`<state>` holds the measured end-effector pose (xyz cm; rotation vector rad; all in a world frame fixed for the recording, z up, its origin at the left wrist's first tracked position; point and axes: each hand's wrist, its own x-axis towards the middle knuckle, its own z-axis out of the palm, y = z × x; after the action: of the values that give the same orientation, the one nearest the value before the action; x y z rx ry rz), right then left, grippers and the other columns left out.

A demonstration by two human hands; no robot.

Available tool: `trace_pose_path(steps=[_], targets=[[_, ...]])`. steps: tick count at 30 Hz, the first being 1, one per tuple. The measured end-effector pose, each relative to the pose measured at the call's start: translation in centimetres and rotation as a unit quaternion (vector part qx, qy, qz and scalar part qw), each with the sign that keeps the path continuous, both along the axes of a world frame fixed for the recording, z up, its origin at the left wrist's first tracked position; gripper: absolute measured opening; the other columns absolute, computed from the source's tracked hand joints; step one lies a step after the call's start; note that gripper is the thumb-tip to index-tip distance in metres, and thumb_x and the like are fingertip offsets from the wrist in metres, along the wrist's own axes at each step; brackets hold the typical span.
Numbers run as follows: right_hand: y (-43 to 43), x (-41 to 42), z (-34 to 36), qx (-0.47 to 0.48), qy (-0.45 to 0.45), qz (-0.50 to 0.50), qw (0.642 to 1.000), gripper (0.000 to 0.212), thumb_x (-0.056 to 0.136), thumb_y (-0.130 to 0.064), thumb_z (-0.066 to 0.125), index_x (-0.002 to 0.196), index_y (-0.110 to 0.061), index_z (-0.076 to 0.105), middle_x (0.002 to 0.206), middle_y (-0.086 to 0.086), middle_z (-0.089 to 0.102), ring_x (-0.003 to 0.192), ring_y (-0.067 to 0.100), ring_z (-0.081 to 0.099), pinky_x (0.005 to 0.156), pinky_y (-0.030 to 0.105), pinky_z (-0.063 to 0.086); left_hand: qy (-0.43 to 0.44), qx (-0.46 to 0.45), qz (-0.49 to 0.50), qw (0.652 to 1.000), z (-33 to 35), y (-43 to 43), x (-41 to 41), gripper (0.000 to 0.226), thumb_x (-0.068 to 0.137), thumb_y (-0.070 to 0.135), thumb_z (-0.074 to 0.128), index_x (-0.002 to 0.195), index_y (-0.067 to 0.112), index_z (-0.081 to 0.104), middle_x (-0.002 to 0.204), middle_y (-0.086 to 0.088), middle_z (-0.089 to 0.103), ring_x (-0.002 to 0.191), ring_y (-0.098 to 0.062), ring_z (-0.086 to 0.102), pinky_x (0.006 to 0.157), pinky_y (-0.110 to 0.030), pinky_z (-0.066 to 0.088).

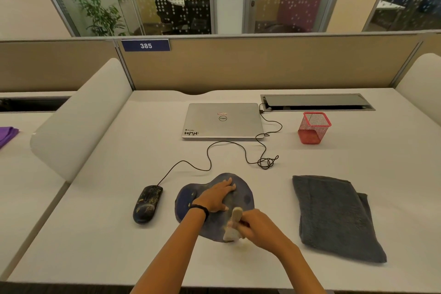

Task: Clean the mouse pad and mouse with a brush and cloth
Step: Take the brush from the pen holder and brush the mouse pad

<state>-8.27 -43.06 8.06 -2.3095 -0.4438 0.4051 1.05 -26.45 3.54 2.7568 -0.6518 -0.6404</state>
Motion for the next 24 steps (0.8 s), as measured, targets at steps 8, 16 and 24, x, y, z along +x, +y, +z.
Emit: trace_pose_path(steps=[8, 16, 24], targets=[[0.0, 0.7, -0.6, 0.022, -0.030, -0.033, 0.999, 0.063, 0.082, -0.070, 0.032, 0.095, -0.020, 0.067, 0.095, -0.001, 0.071, 0.082, 0.012, 0.062, 0.078, 0.022, 0.050, 0.006, -0.001, -0.003, 1.000, 0.1, 0.1, 0.0, 0.075, 0.089, 0.018, 0.060, 0.149, 0.018, 0.017, 0.159, -0.002, -0.001, 0.147, -0.021, 0.003, 0.119, -0.035, 0.016], [0.4, 0.9, -0.8, 0.000, -0.062, -0.012, 0.998, 0.052, 0.087, -0.061, 0.031, 0.104, -0.027, 0.067, 0.102, -0.007, 0.070, 0.090, 0.011, 0.063, 0.077, 0.008, 0.043, 0.006, -0.005, -0.002, 1.000, -0.1, 0.1, 0.1, 0.074, 0.090, 0.023, 0.060, 0.149, 0.019, 0.016, 0.159, -0.002, -0.001, 0.147, -0.020, 0.002, 0.119, -0.035, 0.014], [0.3, 1.0, -0.6, -0.004, -0.058, -0.018, 0.998, 0.074, 0.078, -0.073, 0.017, 0.107, -0.025, 0.066, 0.106, -0.003, 0.070, 0.093, 0.012, 0.064, 0.077, 0.005, 0.041, 0.004, -0.003, -0.003, 1.000, -0.1, 0.1, 0.1, 0.074, 0.090, 0.024, 0.060, 0.149, 0.019, 0.017, 0.159, -0.002, -0.001, 0.147, -0.020, 0.003, 0.119, -0.034, 0.014]])
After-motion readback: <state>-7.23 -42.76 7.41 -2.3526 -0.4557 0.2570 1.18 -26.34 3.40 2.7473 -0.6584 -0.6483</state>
